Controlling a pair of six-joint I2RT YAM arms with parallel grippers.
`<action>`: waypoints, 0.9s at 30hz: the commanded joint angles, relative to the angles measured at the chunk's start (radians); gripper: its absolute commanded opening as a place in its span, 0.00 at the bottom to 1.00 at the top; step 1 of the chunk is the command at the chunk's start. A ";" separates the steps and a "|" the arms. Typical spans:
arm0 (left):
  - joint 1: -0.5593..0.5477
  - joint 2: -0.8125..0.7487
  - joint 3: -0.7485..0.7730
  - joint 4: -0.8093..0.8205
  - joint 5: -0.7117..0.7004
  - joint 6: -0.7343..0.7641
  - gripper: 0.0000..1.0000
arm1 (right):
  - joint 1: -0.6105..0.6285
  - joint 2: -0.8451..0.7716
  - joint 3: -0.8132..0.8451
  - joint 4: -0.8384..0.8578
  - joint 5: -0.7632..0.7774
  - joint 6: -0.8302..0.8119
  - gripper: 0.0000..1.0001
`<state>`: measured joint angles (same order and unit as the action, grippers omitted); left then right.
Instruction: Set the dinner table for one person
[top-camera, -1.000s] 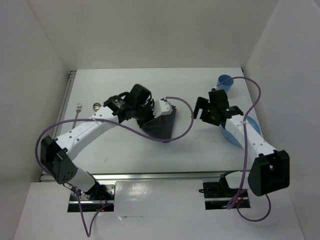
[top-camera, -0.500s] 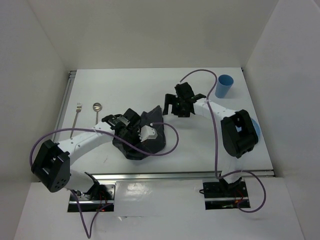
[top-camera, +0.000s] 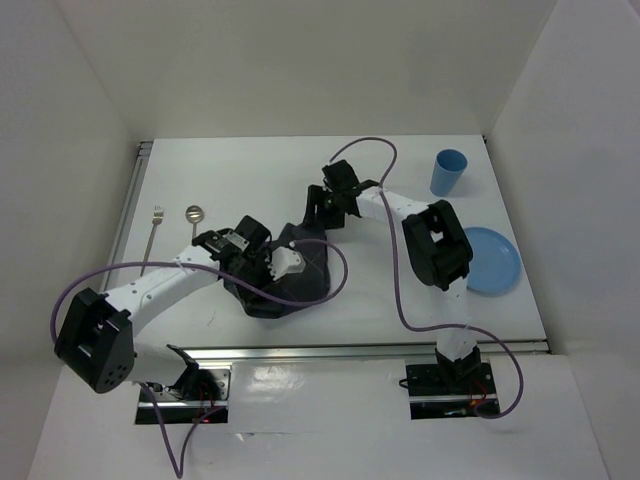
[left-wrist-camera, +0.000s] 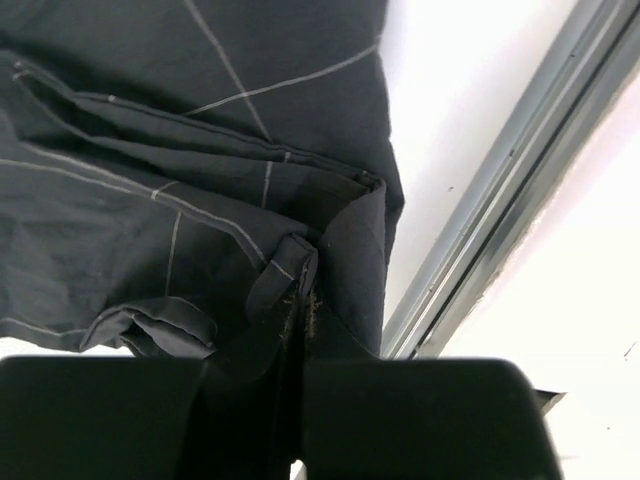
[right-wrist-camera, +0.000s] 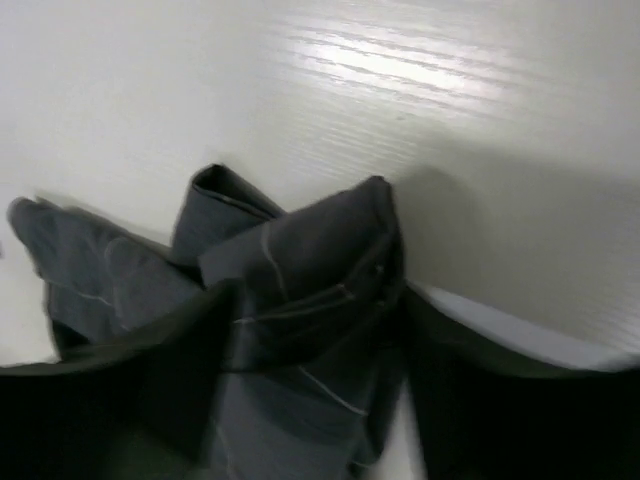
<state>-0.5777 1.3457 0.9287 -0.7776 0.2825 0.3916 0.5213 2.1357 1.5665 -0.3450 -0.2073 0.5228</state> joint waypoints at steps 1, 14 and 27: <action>0.021 -0.026 0.008 0.000 -0.003 -0.020 0.00 | 0.026 0.020 0.014 -0.006 -0.026 0.029 0.60; 0.344 0.263 0.680 0.093 -0.112 0.020 0.00 | -0.073 -0.269 0.133 0.158 0.223 -0.101 0.00; 0.383 0.098 0.328 0.215 -0.072 0.059 0.00 | -0.063 -0.750 -0.592 0.187 0.456 0.117 0.00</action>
<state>-0.1982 1.5070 1.3243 -0.5777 0.1909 0.4221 0.4400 1.4319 1.0966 -0.0757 0.1375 0.5201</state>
